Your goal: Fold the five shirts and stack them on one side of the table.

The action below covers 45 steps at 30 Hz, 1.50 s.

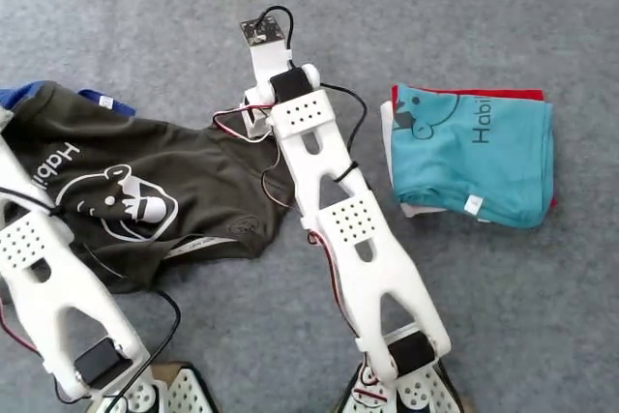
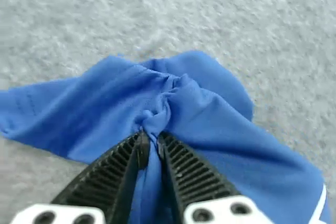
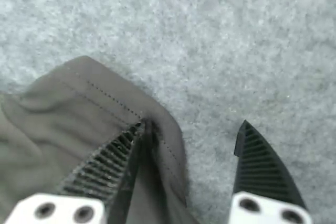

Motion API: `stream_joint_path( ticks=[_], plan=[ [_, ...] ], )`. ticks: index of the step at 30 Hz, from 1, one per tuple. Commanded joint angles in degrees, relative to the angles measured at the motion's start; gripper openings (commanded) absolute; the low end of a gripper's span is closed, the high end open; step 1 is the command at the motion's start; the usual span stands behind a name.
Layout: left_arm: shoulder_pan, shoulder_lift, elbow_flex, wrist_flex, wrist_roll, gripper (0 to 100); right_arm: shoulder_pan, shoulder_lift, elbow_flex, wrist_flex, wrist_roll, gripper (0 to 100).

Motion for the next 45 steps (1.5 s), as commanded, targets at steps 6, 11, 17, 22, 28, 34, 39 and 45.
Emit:
stream_joint_path(
  ticks=[6, 11, 17, 22, 28, 34, 39, 45],
  plan=[
    [-14.46, -10.46, -3.03, -1.05, 11.6, 3, -0.97, -0.31, -2.77, -0.88, -0.18, 26.2],
    [-22.2, -17.76, -3.03, -3.69, 15.21, 3, -0.88, -0.31, -2.77, -0.7, -0.18, 26.2],
    [-24.92, -27.69, -2.95, 0.0, 18.11, 3, -0.79, -0.31, -2.77, -0.79, -0.18, 26.2],
    [-24.31, -29.63, -3.03, 2.2, 17.93, 3, -0.79, -0.31, -2.77, -0.88, -0.09, 26.2],
    [-24.48, -31.3, -3.12, 2.9, 17.93, 4, -0.79, -0.31, -2.77, -0.88, -0.09, 26.2],
    [-20.53, -38.07, -3.03, 11.6, 18.11, 18, -0.79, -0.31, -2.77, -1.32, -0.09, 26.2],
    [-15.16, -42.37, -3.03, 17.85, 17.85, 24, -0.79, -0.31, -2.77, -1.67, -0.09, 26.2],
    [-13.41, -45.36, -2.86, 20.57, 15.03, 24, -0.09, -0.22, -2.77, 0.26, -0.09, 26.2]
  ],
)
